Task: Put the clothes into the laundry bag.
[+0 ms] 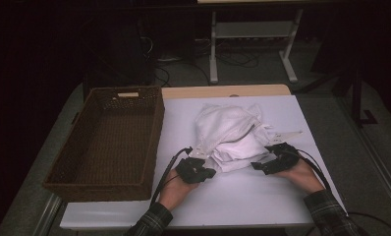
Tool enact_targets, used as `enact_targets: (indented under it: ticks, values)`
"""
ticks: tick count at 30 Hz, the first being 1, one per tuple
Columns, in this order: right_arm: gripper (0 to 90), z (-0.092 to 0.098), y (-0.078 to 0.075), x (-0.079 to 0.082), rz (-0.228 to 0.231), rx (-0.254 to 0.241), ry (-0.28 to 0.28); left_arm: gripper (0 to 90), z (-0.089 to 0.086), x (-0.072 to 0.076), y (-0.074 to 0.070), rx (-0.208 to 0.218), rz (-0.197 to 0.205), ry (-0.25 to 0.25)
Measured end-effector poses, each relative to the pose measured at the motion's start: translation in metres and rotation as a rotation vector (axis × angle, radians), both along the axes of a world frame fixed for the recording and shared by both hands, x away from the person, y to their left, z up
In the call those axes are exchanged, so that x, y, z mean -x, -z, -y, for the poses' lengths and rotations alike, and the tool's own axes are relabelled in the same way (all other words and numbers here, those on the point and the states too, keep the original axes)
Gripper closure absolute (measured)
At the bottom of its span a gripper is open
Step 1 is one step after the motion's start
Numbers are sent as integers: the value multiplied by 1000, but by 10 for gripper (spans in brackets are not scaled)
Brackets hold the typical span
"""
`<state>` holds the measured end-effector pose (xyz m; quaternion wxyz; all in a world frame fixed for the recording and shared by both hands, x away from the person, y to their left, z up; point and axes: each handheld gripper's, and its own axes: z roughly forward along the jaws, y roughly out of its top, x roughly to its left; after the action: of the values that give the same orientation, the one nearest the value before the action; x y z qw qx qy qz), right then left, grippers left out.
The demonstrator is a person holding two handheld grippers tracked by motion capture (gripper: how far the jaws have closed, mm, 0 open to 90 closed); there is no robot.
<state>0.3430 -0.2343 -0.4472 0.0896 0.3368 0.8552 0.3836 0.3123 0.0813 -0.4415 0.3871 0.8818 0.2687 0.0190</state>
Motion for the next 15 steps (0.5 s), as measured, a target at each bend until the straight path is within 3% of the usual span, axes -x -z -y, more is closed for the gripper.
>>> enact_targets:
  ticks: [1, 4, 5, 7, 8, 11, 15]
  values:
    - [206, -3, 0, 1, 0, 0, -10, 887, 0, 0, 0, 0, 0, 2]
    - [397, -8, -1, 4, 31, 0, -7, 887, 1, 1, 1, -1, 0, 8]
    - [397, -8, -1, 4, 31, 0, -7, 886, 1, 1, 1, -1, 0, 8]
    - [549, -10, 0, 4, 38, -4, -5, 887, 2, 1, 1, -4, -4, 15]
    - [549, -10, 0, 4, 38, -4, -5, 887, 2, 1, 1, -4, -4, 15]
    - [747, -16, -2, 3, 53, -6, -3, 886, 3, 1, 2, -9, -8, 21]
    - [813, -23, -5, -1, 63, -18, 3, 886, 5, 2, 3, -10, -19, 36]
